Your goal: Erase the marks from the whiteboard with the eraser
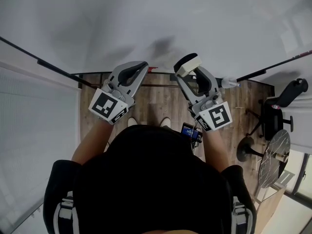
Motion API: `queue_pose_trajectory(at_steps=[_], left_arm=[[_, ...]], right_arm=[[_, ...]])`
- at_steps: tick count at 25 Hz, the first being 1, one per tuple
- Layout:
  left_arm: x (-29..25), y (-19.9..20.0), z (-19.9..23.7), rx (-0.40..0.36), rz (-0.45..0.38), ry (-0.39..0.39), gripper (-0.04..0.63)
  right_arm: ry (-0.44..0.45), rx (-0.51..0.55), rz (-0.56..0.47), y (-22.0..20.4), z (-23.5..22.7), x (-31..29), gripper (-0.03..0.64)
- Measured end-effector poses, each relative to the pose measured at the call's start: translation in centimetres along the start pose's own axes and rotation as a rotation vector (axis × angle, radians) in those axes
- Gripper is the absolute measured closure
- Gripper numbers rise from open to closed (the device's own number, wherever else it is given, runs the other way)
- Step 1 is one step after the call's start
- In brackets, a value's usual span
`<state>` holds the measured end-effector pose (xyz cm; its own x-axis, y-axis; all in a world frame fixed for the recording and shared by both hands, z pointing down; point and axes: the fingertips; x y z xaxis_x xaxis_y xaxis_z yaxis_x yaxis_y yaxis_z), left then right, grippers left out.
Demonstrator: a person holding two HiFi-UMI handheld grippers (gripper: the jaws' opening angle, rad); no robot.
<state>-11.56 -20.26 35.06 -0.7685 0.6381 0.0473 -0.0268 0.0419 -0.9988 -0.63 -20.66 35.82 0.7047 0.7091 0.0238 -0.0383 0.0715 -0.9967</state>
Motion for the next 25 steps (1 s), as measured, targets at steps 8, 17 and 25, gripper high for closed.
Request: queue_pose_trajectory(at_steps=[8, 17, 25], left_arm=[[-0.2, -1.8, -1.3, -0.001, 0.011, -0.034, 0.586], [-1.0, -2.0, -1.8, -0.003, 0.020, -0.053, 0.586], [-1.2, -2.3, -1.5, -0.015, 0.030, -0.053, 0.586]], right_arm=[[-0.015, -0.024, 0.000, -1.6, 0.1, 0.4, 0.393], [-0.018, -0.012, -0.021, -0.6, -0.4, -0.1, 0.393], [-0.030, -0.026, -0.027, -0.8, -0.6, -0.6, 0.393]])
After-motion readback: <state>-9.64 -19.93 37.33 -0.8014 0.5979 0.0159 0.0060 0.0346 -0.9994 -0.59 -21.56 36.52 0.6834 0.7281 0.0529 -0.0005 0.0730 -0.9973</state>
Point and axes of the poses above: the fingertips, and each gripper's own axes: x backward along the fingers, z to its left, y out of its top, and after that the axes turned 6 degrees about -y, right-handed
